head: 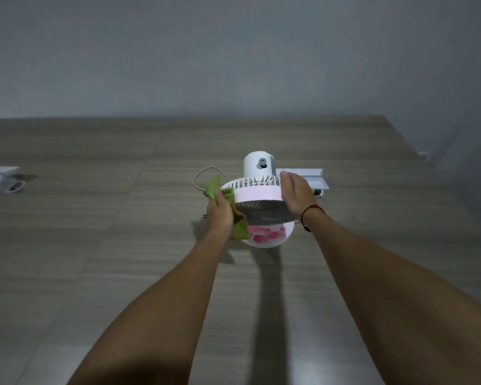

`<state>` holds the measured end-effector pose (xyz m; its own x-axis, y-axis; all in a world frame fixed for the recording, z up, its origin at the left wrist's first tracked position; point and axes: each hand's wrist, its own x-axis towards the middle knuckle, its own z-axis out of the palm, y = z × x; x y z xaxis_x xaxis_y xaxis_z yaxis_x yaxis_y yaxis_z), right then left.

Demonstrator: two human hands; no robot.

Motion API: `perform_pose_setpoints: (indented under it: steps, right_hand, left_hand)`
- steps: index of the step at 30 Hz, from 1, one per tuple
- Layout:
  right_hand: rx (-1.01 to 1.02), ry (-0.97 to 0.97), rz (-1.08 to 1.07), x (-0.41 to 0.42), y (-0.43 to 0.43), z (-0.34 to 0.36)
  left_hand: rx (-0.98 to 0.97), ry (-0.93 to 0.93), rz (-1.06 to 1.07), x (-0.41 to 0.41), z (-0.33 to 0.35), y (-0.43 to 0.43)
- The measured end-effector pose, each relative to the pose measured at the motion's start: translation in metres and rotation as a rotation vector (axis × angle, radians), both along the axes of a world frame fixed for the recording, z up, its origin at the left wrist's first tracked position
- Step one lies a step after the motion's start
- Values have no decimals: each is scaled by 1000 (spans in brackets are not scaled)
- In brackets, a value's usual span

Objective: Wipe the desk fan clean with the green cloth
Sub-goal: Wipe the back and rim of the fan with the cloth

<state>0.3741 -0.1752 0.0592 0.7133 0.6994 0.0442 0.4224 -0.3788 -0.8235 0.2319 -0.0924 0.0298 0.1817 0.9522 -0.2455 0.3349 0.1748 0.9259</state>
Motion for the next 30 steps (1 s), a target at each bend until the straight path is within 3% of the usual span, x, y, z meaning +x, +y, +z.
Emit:
perform_pose_setpoints:
  steps: [1,3,5,7,9,12,13,16,18,21,23,25,26,27,30]
  right_hand:
    - [-5,15,2,0,-2,2]
    - [4,37,3,0,-3,4]
    - [-10,42,36,1,-1,0]
    - [-21,48,55,5,2,-9]
    - [-30,49,56,9,4,-15]
    - [-36,-19,23,5,-1,-6]
    - [-30,-17,24,3,-2,-2]
    - [-46,38,31,10,-2,-4]
    - [-47,83,24,15,-3,-6]
    - [-44,90,27,13,-4,-2]
    - [-30,76,25,8,-1,0]
    - [-20,53,43,1,-2,2]
    - [-24,51,45,1,-1,-1]
    - [-38,60,42,2,-1,-3]
    - [-55,39,30,1,-10,6]
  left_hand:
    - [80,46,7,1,3,-8]
    - [492,71,-69,5,8,-23]
    - [978,255,-335,11,10,-30]
    - [1272,393,-540,15,8,-25]
    - [1260,367,-510,12,8,-19]
    - [954,185,-328,9,-1,-7]
    - [789,96,-257,8,-3,-3]
    - [55,-106,14,4,-5,13]
    - [-142,-94,53,-1,-5,10]
    - [81,21,26,0,6,-14]
    - [519,84,-98,3,14,-22]
    - [969,268,-368,9,17,-27]
    - [1093,320,-458,14,15,-26]
    - [1118,337,-490,17,16,-27]
    - [949,245,-361,22,16,-19]
